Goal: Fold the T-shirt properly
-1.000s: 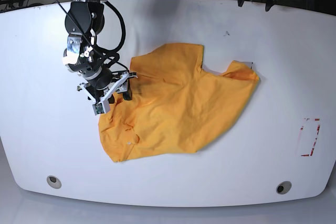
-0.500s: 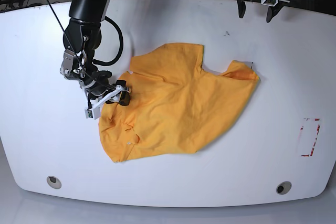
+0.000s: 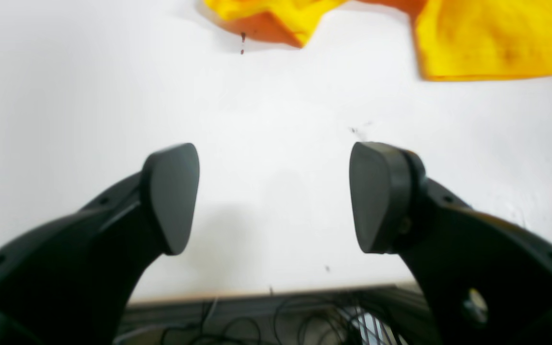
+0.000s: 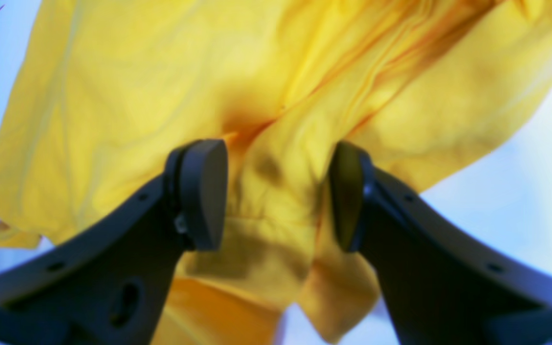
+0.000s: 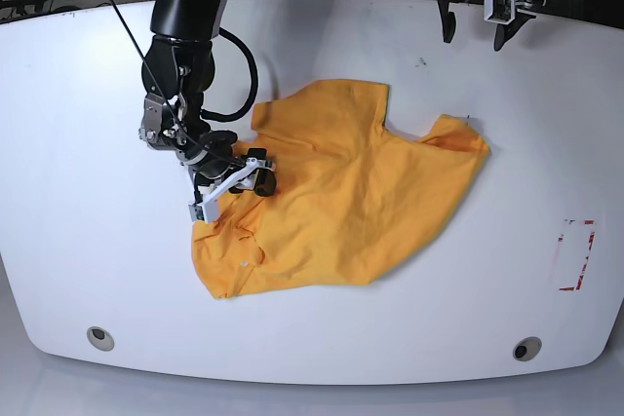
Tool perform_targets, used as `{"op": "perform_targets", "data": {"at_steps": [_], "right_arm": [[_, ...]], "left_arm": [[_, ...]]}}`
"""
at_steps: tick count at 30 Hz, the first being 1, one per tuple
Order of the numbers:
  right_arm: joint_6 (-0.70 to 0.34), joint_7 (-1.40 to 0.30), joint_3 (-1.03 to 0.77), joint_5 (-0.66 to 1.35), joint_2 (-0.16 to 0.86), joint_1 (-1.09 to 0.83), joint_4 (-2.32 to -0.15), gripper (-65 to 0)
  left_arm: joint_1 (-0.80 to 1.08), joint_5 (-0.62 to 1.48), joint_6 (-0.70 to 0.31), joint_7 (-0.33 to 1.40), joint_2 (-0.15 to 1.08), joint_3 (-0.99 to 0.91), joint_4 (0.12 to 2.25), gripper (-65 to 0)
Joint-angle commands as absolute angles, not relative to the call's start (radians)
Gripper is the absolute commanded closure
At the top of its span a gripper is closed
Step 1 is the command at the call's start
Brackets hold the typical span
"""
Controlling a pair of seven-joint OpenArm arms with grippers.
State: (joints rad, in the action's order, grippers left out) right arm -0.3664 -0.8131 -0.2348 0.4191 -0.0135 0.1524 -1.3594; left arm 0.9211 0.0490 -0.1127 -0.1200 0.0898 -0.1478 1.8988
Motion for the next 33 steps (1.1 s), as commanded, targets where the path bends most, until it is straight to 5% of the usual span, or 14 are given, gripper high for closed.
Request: {"op": "perform_targets", "data": {"at_steps": [1,20,33], "right_arm": [[-0.371,-0.796,-0.219,0.43,-0.035,0.17,-1.385,-32.0],[-0.38,-0.803,-0.216,0.437,-0.038,0.077,-1.567,-32.0],[-0.375,-0.753,-0.22,0.43,-0.024,0.249,-1.31,-32.0]], "left_arm": [[0.923,0.051,-0.113,-0.145,0.093,-0.15,1.916,-44.7],[0.889,0.05,-0.113,-0.142,0.093,-0.15,1.911,-44.7],[0.84,0.051,-0.113,-0.016,0.093,-0.15,1.916,-44.6]]}}
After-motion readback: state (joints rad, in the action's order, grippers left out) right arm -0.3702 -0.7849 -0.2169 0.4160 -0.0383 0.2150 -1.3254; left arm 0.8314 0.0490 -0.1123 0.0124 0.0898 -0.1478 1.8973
